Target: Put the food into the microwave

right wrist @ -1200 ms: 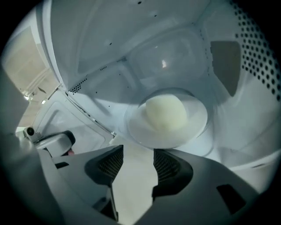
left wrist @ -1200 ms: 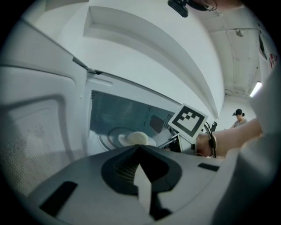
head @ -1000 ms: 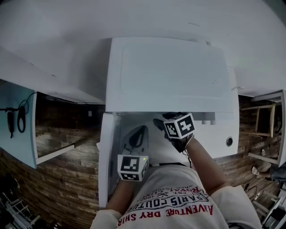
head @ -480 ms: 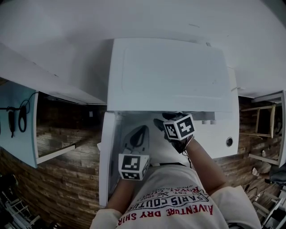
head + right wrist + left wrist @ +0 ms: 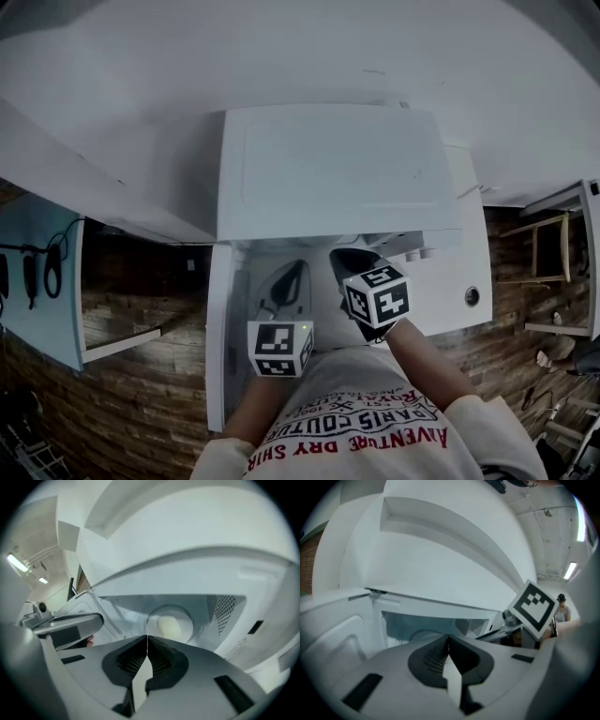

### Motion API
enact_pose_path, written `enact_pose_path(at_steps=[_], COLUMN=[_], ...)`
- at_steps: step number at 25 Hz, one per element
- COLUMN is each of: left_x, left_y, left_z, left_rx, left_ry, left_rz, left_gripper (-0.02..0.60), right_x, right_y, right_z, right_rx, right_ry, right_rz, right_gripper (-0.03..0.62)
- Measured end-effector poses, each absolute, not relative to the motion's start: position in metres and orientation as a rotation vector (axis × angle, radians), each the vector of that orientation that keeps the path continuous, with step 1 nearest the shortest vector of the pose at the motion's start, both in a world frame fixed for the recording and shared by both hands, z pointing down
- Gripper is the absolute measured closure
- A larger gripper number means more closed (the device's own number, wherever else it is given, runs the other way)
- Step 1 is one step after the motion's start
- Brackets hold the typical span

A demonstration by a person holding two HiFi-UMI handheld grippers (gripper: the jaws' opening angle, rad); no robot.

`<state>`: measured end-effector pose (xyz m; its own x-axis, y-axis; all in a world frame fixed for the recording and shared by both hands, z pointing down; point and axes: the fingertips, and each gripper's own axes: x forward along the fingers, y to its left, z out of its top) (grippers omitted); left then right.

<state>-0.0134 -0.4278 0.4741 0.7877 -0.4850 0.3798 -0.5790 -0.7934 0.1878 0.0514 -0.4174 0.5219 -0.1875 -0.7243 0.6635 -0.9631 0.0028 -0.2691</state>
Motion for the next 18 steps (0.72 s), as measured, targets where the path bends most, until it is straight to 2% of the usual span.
enact_pose_path(at_steps=[9, 18], left_x=[0.008, 0.012], left_y=[-0.425, -0.42], left_z=[0.401, 0.373], left_rx=[2.867, 2.945], left_ry=[-0.86, -0.872], left_rz=[0.28, 0.225], left_gripper=[0.575, 0.575], right_x=[0.072, 0.091], right_y=[-0.391, -0.383], right_z=[0.43, 0.366], right_rx=[1.994, 2.131], right_ry=[-2.105, -2.241], right_rz=[0.694, 0.405], right_gripper=[0.582, 0.583])
